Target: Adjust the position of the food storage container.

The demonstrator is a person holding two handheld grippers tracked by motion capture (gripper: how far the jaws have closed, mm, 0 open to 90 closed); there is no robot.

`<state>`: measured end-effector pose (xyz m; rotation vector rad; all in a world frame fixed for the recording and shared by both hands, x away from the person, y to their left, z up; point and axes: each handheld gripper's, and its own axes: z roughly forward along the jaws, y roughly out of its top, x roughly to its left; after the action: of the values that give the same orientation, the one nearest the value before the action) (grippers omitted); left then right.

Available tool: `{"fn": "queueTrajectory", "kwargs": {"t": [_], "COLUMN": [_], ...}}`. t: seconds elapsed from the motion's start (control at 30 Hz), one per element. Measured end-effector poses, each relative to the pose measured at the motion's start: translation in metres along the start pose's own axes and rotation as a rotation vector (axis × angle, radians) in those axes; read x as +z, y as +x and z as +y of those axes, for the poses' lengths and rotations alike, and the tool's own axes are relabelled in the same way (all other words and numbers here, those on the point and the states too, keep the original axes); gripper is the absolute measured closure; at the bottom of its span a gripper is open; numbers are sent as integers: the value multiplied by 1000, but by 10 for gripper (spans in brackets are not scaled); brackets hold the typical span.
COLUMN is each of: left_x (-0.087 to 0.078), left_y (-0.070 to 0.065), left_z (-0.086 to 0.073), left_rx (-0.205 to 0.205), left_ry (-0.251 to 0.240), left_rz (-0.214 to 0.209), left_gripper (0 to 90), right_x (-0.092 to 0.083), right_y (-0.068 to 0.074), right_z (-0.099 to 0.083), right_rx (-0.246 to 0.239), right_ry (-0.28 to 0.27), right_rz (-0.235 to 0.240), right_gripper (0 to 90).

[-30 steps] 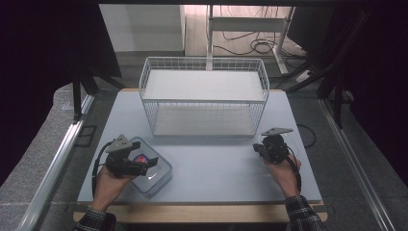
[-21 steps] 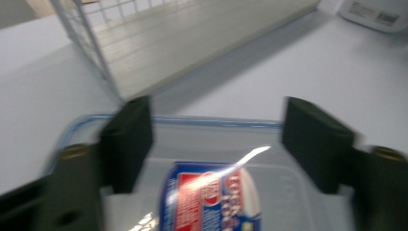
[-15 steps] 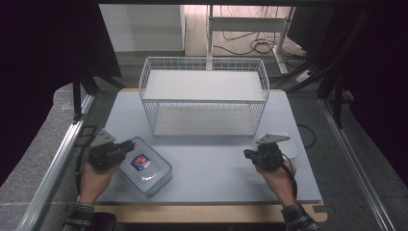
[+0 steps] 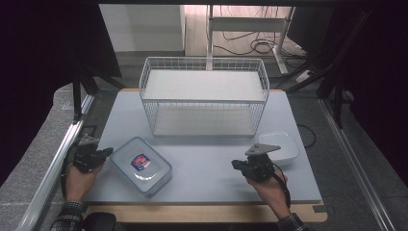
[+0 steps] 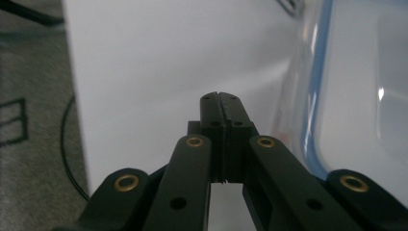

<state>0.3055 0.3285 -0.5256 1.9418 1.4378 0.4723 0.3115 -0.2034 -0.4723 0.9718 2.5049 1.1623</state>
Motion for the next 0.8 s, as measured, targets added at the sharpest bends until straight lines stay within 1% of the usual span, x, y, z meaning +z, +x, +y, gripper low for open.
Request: {"fn": "queueTrajectory", "kwargs": {"t": [0.03,0.13,0.2,0.23,0.33,0.43,0.47,0.5,0.6,0.63,0.67,0.8], "left_x": [1,-2,-2,-1,1,5,7,8,11,12,13,16], "left_y": [-3,-6,-9,-11,-23,-39,-44,-49,-64,-68,-73,-90], "left_z": [0,0,-1,-1,2,6,7,9,12,14,15,18], "left_rx": [-2,-21,-38,-38,-11,19,25,36,71,93,105,134], "left_ry": [2,2,8,13,26,38,41,46,57,66,67,75], "left_rz": [-2,-12,-28,-36,-48,-69,-76,-84,-106,-113,-122,-157], "left_gripper": [900,900,900,900,900,900,900,900,900,900,900,900], "right_x": [0,1,2,2,4,6,7,7,10,11,12,16], "right_y": [2,8,12,13,18,24,28,28,36,38,40,51], "right_z": [-1,-2,-3,-4,-5,-7,-8,-8,-9,-10,-10,-12], "right_rx": [-3,-15,-18,-18,-18,-20,-21,-21,-17,-16,-19,-23], "right_ry": [4,10,16,20,29,35,42,42,52,56,61,77], "right_rz": [5,23,31,36,53,75,88,88,109,117,125,151], "right_gripper": [871,870,867,865,864,862,863,863,867,869,872,876]}}
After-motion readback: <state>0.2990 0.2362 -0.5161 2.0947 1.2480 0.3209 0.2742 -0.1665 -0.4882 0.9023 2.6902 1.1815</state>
